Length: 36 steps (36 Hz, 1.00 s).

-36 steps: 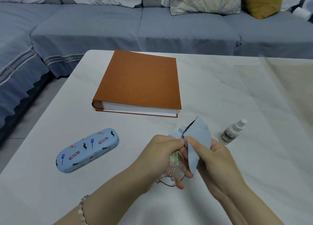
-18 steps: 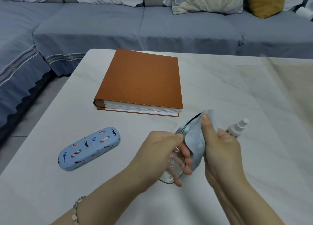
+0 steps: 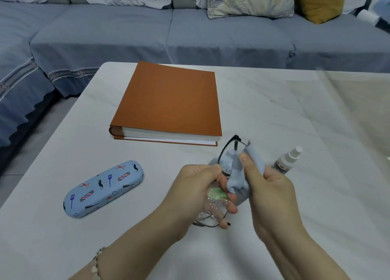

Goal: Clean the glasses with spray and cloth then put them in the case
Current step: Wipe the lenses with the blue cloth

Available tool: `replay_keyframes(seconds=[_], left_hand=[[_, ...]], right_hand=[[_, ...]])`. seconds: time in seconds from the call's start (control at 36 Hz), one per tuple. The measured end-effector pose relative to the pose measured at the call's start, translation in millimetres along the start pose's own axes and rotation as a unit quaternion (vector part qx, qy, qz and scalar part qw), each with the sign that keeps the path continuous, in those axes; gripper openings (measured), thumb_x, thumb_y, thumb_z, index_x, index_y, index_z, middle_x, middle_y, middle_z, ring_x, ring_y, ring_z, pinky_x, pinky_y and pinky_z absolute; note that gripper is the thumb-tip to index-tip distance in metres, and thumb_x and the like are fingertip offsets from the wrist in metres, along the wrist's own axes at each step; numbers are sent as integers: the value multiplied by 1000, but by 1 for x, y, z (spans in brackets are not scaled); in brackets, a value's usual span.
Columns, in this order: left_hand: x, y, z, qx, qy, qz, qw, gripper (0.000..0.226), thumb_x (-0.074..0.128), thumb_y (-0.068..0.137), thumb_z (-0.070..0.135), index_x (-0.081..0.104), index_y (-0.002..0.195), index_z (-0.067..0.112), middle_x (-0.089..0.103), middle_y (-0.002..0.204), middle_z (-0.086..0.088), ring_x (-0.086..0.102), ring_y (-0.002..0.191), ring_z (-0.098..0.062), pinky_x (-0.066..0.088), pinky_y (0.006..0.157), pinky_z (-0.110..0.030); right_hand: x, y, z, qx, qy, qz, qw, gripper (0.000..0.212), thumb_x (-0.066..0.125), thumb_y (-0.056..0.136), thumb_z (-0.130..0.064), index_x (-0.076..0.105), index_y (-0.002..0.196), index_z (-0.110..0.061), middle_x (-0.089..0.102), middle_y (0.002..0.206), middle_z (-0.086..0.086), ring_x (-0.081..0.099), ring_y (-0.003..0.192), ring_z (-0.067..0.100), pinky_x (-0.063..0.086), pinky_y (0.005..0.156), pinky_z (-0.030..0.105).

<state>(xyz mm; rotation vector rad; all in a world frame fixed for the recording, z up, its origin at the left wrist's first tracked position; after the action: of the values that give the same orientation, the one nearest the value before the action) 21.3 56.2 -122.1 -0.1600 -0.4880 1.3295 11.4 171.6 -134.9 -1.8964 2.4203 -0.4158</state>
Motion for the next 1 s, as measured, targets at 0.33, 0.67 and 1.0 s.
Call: replay_keyframes(seconds=[0.33,0.67,1.0], left_hand=[[0,-3,1,20,-1,21,1000,45,37,93,11,52,52,3,56,47,-8,54,36,-19,45,32,-25],[-10,1,4,16,-47,65,997,43,41,92,13,53,52,3,57,45,-8,55,36,-19,45,31,-25],[-39,0,6,24,113,131,985,34,74,69,17,40,67,11,65,78,-5,57,55,-14,48,45,-21]], right_hand=[[2,-3,2,23,39,53,998,44,58,72,-51,69,60,-10,64,51,7,50,45,19,38,51,28],[7,0,-14,-68,-119,-87,987,28,69,74,-16,64,50,-3,57,40,4,46,38,8,38,43,17],[-18,18,-33,-110,-268,-27,957,53,62,80,-35,46,64,13,37,57,9,32,52,15,24,48,25]])
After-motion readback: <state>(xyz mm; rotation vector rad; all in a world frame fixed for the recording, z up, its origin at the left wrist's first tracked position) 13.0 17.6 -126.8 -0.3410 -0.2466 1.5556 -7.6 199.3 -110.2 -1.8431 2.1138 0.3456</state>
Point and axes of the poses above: each hand's wrist, its own y-axis towards the middle knuckle, its own x-axis out of the palm, z = x × y, the point moved 6 cm from there along y, towards the middle knuckle
